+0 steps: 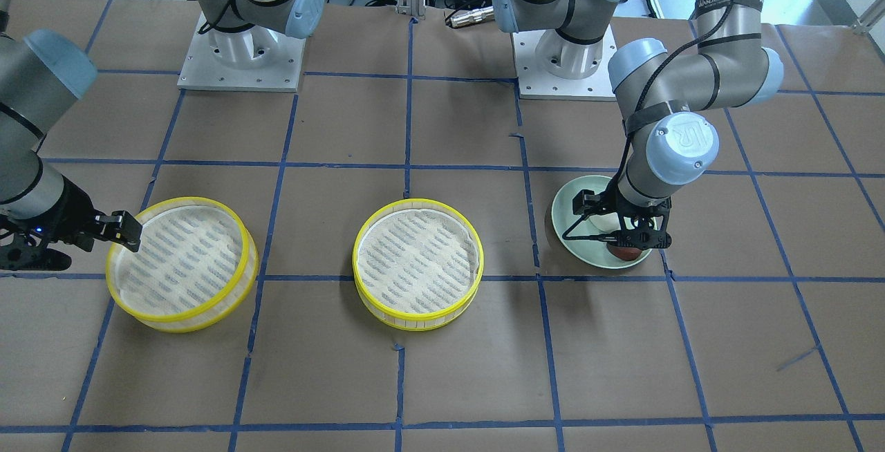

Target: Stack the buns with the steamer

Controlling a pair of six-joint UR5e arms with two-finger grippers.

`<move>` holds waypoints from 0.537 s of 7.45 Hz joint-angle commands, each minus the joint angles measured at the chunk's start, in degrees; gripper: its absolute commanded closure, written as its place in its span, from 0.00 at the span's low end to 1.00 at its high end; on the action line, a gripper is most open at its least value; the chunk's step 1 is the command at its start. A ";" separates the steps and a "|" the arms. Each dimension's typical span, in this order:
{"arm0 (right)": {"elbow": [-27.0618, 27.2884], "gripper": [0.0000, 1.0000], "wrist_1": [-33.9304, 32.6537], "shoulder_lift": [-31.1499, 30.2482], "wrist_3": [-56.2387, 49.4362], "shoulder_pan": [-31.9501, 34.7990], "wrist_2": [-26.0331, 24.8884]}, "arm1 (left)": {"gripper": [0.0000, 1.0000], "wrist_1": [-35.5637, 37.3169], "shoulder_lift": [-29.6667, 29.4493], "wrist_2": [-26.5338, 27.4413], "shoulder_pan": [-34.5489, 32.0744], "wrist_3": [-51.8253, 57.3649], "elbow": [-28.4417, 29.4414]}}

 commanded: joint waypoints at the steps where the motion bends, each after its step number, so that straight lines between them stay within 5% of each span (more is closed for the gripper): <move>1: 1.37 0.23 -2.75 1.58 -0.31 -0.38 -0.19 | 0.46 0.58 -2.17 0.10 0.43 0.30 -2.52; 2: 1.37 0.23 -2.84 1.58 -0.49 -0.38 -0.19 | 0.56 0.58 -2.18 0.02 0.43 0.21 -3.15; 3: 1.37 0.39 -2.93 1.58 -0.49 -0.38 -0.10 | 0.74 0.58 -1.66 0.01 0.35 0.21 -2.63; 4: 1.37 0.81 -2.84 1.67 -0.66 -0.38 0.16 | 0.87 0.84 -0.87 0.01 0.17 -0.14 -1.41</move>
